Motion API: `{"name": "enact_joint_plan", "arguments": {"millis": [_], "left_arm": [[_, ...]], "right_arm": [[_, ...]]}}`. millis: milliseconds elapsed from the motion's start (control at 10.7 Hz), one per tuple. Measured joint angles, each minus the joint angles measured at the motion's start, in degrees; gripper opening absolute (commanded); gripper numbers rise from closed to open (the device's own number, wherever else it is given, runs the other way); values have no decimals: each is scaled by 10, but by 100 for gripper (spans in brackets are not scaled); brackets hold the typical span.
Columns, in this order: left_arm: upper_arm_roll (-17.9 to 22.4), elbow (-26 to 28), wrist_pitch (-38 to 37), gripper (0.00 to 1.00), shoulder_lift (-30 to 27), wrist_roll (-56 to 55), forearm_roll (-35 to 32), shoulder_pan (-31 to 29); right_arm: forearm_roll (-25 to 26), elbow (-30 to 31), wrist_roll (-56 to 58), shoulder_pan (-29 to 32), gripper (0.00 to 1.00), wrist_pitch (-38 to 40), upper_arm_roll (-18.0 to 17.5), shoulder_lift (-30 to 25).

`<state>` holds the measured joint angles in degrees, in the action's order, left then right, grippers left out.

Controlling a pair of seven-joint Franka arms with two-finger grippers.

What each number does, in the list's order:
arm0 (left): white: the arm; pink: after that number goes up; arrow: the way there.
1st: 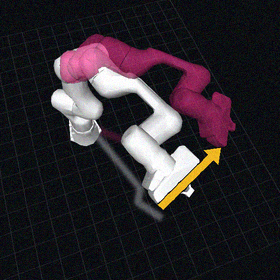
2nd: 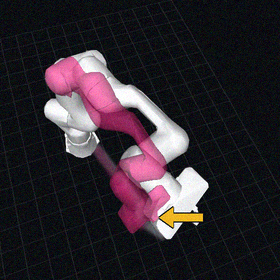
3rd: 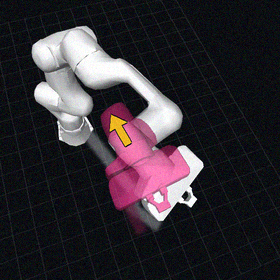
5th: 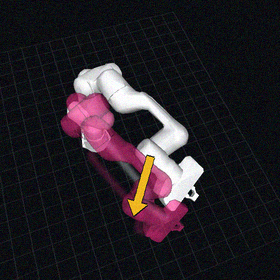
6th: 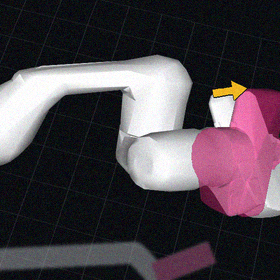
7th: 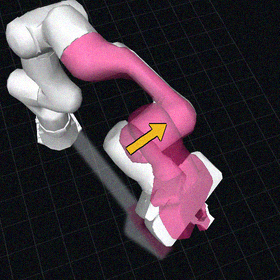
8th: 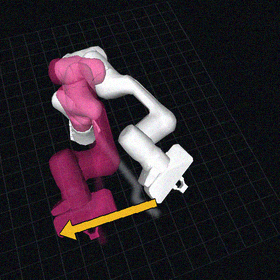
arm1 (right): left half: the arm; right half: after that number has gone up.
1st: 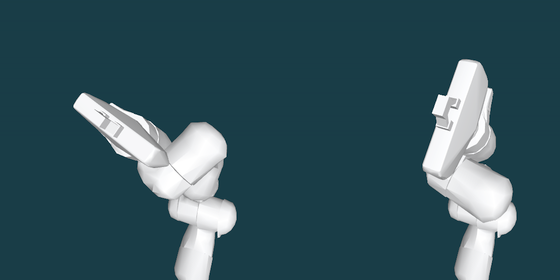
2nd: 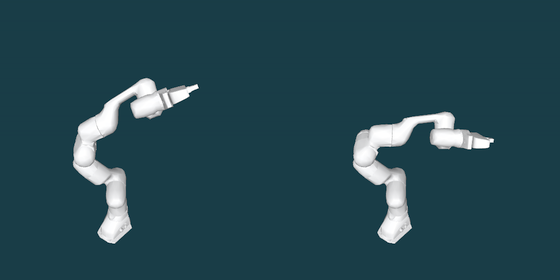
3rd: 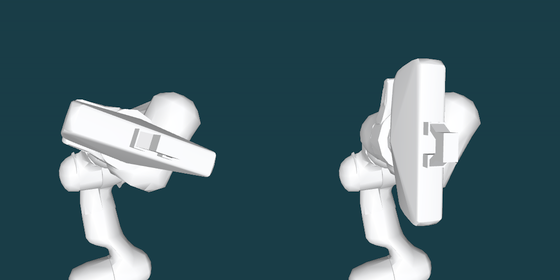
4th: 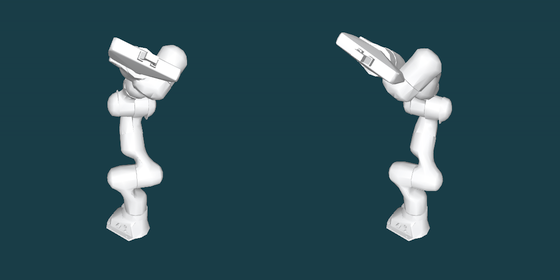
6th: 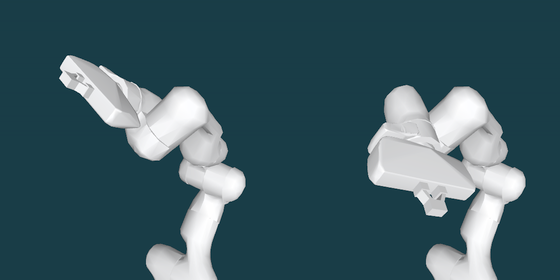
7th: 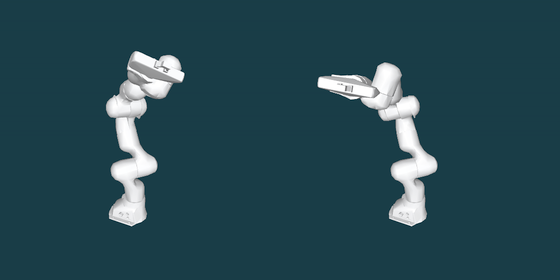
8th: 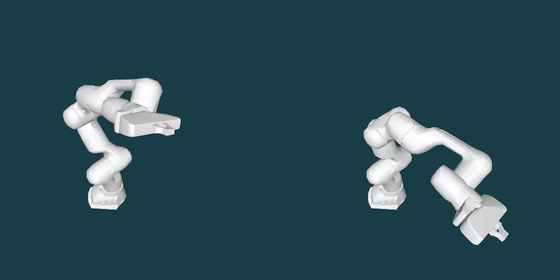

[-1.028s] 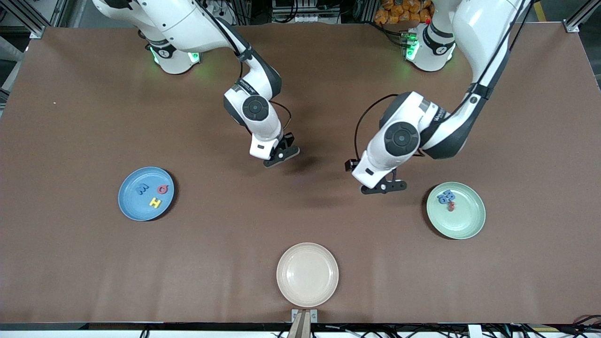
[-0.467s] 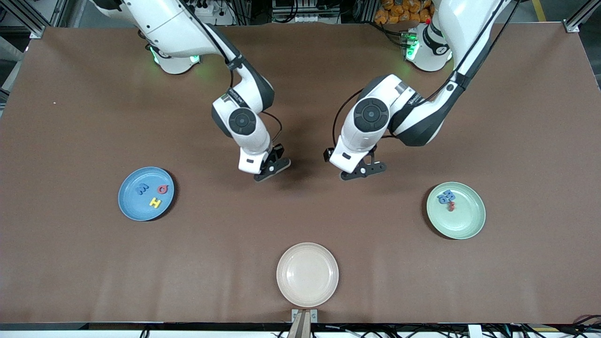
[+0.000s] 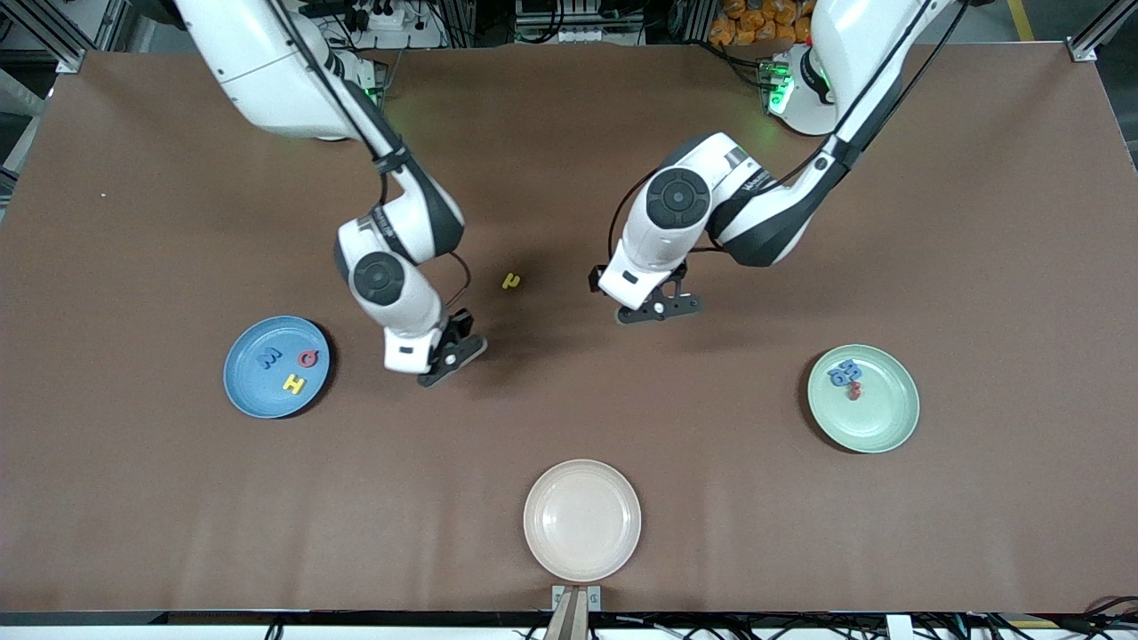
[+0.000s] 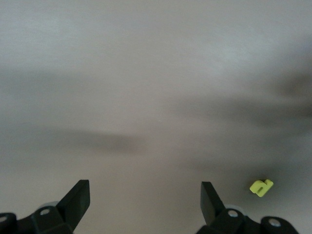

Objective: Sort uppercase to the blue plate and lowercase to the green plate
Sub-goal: 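Carry the teal R toward the blue plate while the left gripper reaches yellow h, then release the teal R on the blue plate while the left gripper lowers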

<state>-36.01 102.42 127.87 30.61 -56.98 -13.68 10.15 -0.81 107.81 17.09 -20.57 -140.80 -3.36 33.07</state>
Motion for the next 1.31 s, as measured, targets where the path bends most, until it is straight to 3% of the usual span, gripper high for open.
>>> {"name": "enact_joint_plan", "arguments": {"millis": [374,654,935,1028,1122,1309], "left_arm": [[-10,-9,61,100,57,3,-140,61],[-4,-57,65,100,89,38,-143,108],[66,-138,63,100,140,45,-143,205],[77,-149,63,96,153,57,-143,219],[84,-154,63,85,161,65,-143,225],[103,-160,63,82,167,76,-142,239]], "right_arm": [[0,-42,178,67,20,84,30,-2],[0,-54,293,85,20,106,79,-13],[-9,-50,375,87,20,141,129,-22],[-31,-39,398,90,20,147,141,-22],[-56,-24,415,92,20,148,149,-22],[-77,6,423,94,20,146,151,-20]]}}
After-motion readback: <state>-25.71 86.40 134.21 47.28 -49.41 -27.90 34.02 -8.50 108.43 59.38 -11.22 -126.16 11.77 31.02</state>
